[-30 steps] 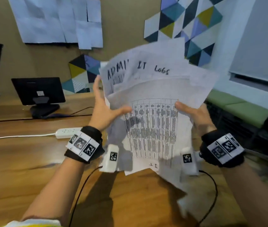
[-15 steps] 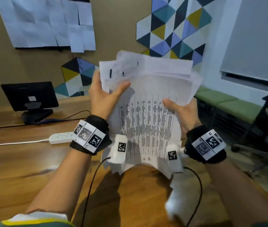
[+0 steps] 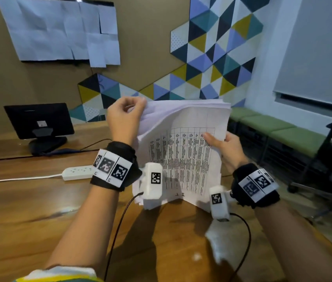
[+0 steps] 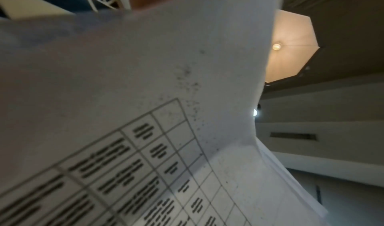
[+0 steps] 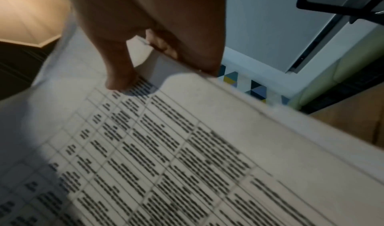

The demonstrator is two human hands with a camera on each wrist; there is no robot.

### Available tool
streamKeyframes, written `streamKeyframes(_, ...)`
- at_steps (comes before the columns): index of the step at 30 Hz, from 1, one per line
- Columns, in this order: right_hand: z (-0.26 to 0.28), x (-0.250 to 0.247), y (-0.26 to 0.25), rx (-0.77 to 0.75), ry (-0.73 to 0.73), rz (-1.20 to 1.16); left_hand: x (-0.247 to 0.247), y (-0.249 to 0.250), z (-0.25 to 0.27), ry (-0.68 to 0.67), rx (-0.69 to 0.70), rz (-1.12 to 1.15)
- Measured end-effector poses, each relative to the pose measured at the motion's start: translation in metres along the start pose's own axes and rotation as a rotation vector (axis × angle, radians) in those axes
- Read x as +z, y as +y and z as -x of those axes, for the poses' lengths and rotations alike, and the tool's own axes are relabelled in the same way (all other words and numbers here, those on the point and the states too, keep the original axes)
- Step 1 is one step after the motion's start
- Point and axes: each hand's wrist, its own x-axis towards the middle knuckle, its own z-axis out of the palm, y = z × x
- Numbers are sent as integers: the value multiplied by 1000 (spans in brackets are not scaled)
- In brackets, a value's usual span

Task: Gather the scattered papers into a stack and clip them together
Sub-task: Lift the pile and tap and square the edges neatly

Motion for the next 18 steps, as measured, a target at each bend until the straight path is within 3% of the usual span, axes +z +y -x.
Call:
streamKeyframes(2, 0, 0, 6, 12, -26, 27, -9, -8, 3, 30, -70, 116)
streamKeyframes(4, 0, 5, 9, 21, 4, 61, -19, -17, 8, -43, -147, 234)
streamKeyframes(10, -8, 21, 8, -40, 257, 136, -46, -71, 46, -546, -97, 107)
streamKeyframes(13, -5, 27, 6, -76, 257, 115, -37, -73, 38, -421, -141, -2)
streamKeyframes(16, 2, 27, -2, -158, 270, 64, -20, -50, 27, -86, -123, 27)
streamKeyframes(18, 7, 24, -12, -231, 253, -14, -15, -32, 25, -59, -121, 159)
